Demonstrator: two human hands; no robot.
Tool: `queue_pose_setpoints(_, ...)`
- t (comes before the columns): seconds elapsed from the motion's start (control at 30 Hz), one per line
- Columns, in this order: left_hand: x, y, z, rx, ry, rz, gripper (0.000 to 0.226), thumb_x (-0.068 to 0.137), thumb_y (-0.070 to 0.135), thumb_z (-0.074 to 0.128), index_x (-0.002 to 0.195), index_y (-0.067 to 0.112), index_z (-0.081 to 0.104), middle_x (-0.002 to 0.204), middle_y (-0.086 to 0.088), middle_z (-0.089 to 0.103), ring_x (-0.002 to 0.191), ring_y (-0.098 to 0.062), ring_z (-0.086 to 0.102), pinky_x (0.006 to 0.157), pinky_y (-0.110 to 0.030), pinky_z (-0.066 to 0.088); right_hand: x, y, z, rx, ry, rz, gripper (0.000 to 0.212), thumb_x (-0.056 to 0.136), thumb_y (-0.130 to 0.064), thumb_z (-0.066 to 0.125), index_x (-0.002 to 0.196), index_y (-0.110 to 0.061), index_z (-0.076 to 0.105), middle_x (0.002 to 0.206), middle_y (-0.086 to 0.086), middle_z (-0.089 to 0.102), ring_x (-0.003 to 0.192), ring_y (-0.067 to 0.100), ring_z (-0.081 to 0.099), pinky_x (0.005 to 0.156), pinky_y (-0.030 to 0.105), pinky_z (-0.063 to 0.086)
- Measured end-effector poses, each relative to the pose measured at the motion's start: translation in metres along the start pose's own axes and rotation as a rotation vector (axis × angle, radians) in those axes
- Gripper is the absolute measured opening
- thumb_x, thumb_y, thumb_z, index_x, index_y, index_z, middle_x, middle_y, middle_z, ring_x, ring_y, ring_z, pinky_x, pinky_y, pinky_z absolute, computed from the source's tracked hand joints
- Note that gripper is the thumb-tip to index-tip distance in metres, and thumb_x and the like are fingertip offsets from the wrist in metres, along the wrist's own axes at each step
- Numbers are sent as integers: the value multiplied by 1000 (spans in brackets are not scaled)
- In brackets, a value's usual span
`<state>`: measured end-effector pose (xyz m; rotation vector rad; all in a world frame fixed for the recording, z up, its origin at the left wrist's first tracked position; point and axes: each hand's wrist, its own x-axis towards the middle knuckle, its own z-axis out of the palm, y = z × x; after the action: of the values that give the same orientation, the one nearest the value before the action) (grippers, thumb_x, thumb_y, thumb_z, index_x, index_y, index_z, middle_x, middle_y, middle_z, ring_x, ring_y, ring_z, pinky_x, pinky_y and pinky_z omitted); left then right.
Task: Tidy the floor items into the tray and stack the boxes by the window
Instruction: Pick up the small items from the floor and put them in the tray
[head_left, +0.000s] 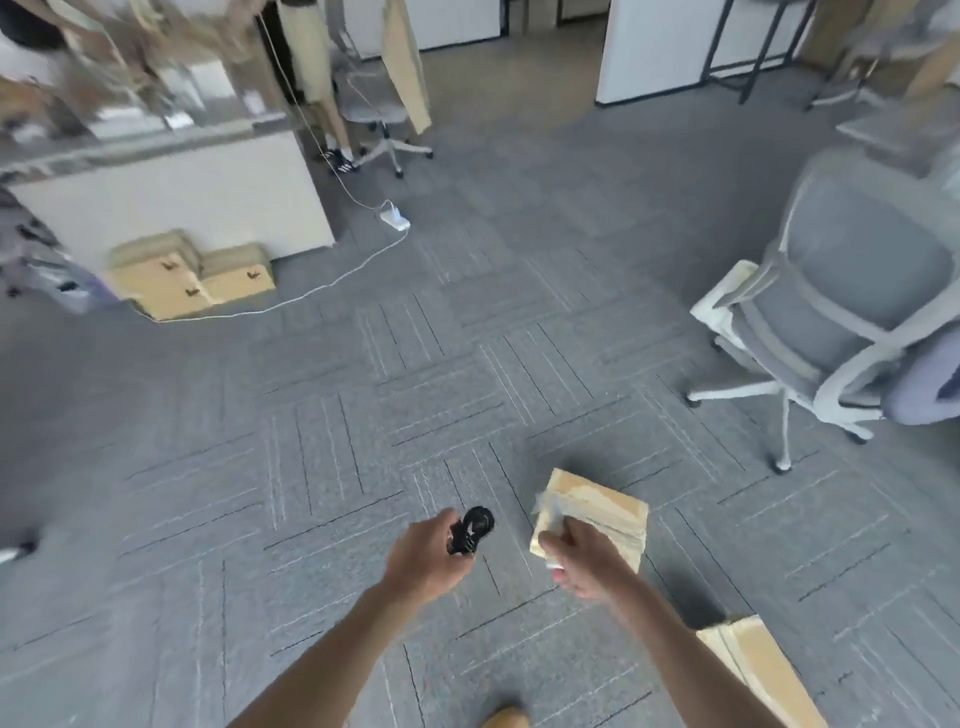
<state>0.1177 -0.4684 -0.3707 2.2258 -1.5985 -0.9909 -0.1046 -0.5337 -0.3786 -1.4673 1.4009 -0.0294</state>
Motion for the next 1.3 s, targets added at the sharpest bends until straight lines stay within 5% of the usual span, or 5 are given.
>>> queue_pose_setpoints(0.43, -218, -183, -149, -124, 329, -466, 29, 76, 33, 62, 103, 29, 55, 86, 5, 66, 70, -13, 63, 53, -26, 50, -68, -202, 201, -369, -324, -435, 21, 92, -36, 58, 90, -15, 56, 86, 6, 68, 74, 21, 70, 64, 32, 57)
queue_pose_setpoints(0.6, -314, -313, -201, -228, 461, -625, 26, 77, 33, 61, 102, 27, 57, 80, 5, 65, 65, -11, 61, 46, -22, 43, -98, -308, 351, -510, -466, -567, 22, 91, -37, 56, 81, -18, 53, 73, -6, 63, 59, 4, 61, 53, 22, 43)
queue_pose_setpoints(0.93, -508, -594, -315, -380, 699, -874, 26, 78, 30, 63, 102, 23, 56, 81, 6, 65, 64, -11, 62, 49, -21, 47, -172, -500, 700, -805, -740, -769, 21, 92, -45, 54, 86, -24, 54, 84, -2, 66, 68, 9, 65, 58, 23, 49)
queue_pose_setpoints(1.03, -557, -658, -345, -383, 767, -934, 26, 79, 30, 63, 103, 20, 58, 77, 6, 64, 62, -11, 59, 45, -15, 37, -199, -549, 782, -816, -775, -829, 22, 93, -43, 54, 88, -21, 56, 88, 1, 69, 64, 6, 64, 52, 18, 46)
queue_pose_setpoints(1.3, -617, -811, -413, -472, 881, -1029, 33, 75, 33, 65, 105, 19, 60, 81, 1, 68, 65, -17, 62, 49, -21, 43, -211, -653, 973, -889, -889, -903, 32, 94, -48, 48, 93, -19, 59, 76, -4, 69, 56, 0, 57, 54, 19, 43)
